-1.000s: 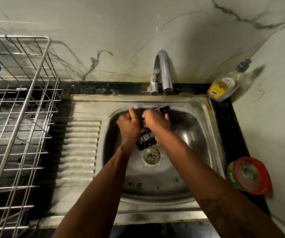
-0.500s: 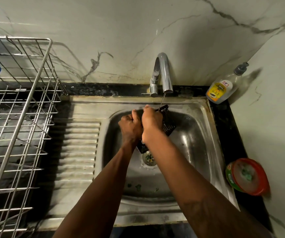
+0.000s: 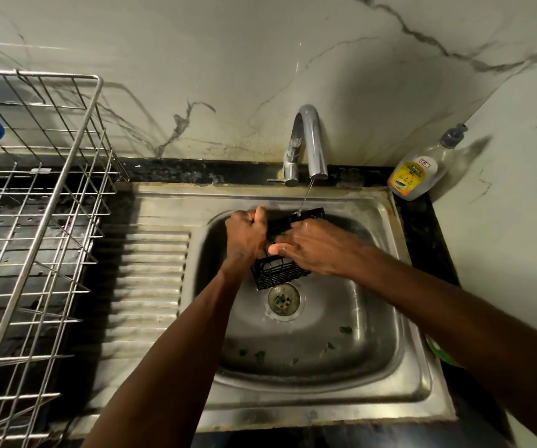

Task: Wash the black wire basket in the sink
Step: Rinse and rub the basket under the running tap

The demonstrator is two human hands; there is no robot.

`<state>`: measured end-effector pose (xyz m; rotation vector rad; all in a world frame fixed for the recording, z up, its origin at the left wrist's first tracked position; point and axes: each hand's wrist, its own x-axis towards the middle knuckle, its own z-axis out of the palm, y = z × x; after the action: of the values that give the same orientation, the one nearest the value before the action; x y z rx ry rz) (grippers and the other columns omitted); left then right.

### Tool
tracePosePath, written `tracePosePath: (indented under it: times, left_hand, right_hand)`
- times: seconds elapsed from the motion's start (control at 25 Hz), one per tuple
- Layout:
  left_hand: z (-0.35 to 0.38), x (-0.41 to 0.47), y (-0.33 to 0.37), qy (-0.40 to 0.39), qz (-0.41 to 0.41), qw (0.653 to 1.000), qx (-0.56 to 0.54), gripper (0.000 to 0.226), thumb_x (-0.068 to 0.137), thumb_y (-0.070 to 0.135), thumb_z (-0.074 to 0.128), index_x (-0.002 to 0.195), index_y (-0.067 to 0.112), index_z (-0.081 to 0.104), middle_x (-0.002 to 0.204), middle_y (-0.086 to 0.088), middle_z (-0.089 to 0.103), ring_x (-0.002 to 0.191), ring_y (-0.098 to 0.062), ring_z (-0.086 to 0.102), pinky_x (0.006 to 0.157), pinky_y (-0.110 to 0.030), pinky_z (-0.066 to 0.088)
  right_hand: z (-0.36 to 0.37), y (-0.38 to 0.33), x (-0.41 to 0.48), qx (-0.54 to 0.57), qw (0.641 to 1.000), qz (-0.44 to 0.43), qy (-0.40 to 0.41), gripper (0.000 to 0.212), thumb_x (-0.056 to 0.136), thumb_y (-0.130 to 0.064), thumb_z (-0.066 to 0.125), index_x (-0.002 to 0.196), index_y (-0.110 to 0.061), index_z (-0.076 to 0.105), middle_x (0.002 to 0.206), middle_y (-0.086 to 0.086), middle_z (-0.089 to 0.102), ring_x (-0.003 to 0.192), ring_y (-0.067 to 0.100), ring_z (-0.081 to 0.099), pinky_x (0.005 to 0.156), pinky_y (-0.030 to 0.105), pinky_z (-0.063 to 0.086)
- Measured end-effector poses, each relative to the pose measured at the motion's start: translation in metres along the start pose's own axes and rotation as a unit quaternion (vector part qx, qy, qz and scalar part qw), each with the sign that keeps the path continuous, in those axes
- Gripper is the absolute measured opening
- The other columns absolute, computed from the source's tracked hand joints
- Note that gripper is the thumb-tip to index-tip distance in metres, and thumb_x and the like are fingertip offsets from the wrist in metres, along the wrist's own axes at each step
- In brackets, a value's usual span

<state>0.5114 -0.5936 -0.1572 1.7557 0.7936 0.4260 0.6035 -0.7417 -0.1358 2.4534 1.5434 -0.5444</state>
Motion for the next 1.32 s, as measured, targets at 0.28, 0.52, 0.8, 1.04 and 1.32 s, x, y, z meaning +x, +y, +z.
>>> tracePosePath:
  times: [0.28, 0.52, 0.8, 1.04, 1.32]
  left_hand:
    - [-0.001, 0.007, 0.0, 0.021, -0.039, 0.999, -0.032, 0.043, 0.1, 0.024, 0.055, 0.061, 0.005, 0.062, 0.049, 0.003, 0.053, 0.039, -0.005, 0.045, 0.043, -0.023, 0.04]
    - [0.0, 0.011, -0.001, 0.093, -0.11, 0.988, -0.048, 0.043, 0.097, 0.025, 0.055, 0.056, 0.011, 0.061, 0.049, 0.002, 0.056, 0.041, -0.004, 0.045, 0.051, -0.026, 0.038]
    - [0.014, -0.014, -0.003, 0.09, -0.117, 0.987, -0.062, 0.049, 0.1, 0.034, 0.055, 0.061, 0.006, 0.065, 0.06, -0.01, 0.067, 0.046, -0.011, 0.053, 0.052, -0.025, 0.043]
    - [0.026, -0.035, -0.001, 0.057, -0.037, 0.997, -0.022, 0.059, 0.098, 0.037, 0.054, 0.043, 0.015, 0.045, 0.04, 0.007, 0.044, 0.037, -0.011, 0.039, 0.047, -0.03, 0.038]
    - [0.007, -0.027, -0.005, 0.036, 0.001, 0.999, -0.019, 0.057, 0.101, 0.031, 0.053, 0.049, 0.009, 0.055, 0.044, -0.001, 0.054, 0.039, -0.011, 0.045, 0.043, -0.033, 0.038]
  right_hand:
    - [-0.047, -0.012, -0.034, 0.051, 0.967, 0.03, 0.247, 0.04, 0.102, -0.054, 0.044, 0.104, -0.028, 0.074, 0.089, -0.002, 0.073, 0.082, 0.017, 0.067, 0.084, 0.035, 0.051]
    - [-0.011, -0.078, 0.017, 0.212, 0.902, 0.326, 0.189, 0.077, 0.099, -0.068, 0.011, 0.161, -0.023, 0.005, 0.169, 0.003, -0.003, 0.155, 0.025, -0.009, 0.121, 0.056, -0.013]
    - [-0.027, -0.063, 0.041, 0.207, 0.845, 0.465, 0.165, 0.092, 0.09, -0.078, 0.018, 0.158, -0.016, 0.018, 0.163, 0.018, 0.023, 0.149, 0.038, 0.022, 0.115, 0.067, 0.009]
    - [-0.023, -0.021, 0.021, 0.279, 0.799, 0.502, 0.177, 0.085, 0.092, -0.078, 0.013, 0.14, -0.014, 0.042, 0.138, 0.02, 0.053, 0.124, 0.036, 0.05, 0.104, 0.055, 0.032]
    - [-0.002, -0.068, 0.007, 0.183, 0.878, 0.37, 0.242, 0.07, 0.097, -0.072, 0.023, 0.137, -0.022, 0.052, 0.157, 0.022, 0.028, 0.14, 0.038, 0.038, 0.115, 0.05, 0.032]
